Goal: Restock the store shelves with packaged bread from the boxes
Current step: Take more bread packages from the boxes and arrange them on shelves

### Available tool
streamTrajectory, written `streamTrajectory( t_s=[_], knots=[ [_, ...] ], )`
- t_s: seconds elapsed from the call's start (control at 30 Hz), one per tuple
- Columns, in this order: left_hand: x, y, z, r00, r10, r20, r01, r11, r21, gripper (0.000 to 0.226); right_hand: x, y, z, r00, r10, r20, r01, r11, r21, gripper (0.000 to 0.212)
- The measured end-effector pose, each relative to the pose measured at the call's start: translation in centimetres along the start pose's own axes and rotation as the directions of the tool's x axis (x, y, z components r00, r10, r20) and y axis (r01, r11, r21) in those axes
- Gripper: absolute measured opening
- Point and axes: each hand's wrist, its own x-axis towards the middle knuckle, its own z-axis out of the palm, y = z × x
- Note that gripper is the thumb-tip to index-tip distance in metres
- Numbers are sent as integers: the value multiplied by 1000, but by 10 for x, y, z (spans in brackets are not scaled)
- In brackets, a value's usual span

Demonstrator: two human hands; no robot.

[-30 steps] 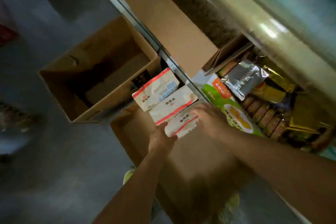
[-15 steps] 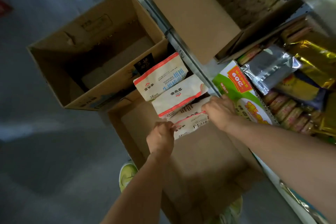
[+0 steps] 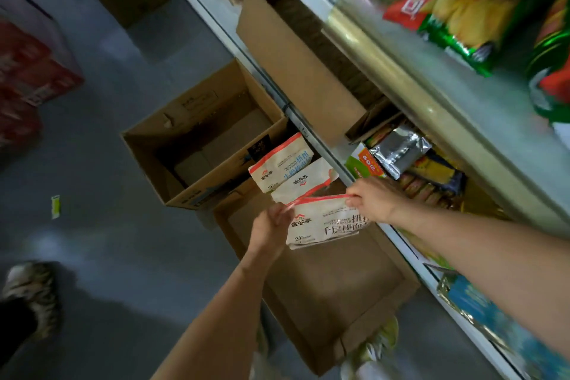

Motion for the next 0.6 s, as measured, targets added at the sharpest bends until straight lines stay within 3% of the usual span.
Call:
streamTrajectory(
  t_s=[0.1,0.2,0.37,0.6],
  knots=[
    [-29,41,-24,1000,-16,9,17,994,-110,17,-38,-17,-39,999,16,-36,-15,999,33,40],
    [-55,85,-51,1000,-10,8,11,995,-103,19,-76,-34,-80,996,22,-86,-16,998,65,40],
    [-96,151,-89,990,137,-41,-136,990,31,23,-139,-58,-142,980,37,-197,-20,996,86,33],
    [-169,244,-135,924,372,-88,-365,926,94,22,-240,-76,-214,914,83,-398,-19,986,164,41]
  ],
)
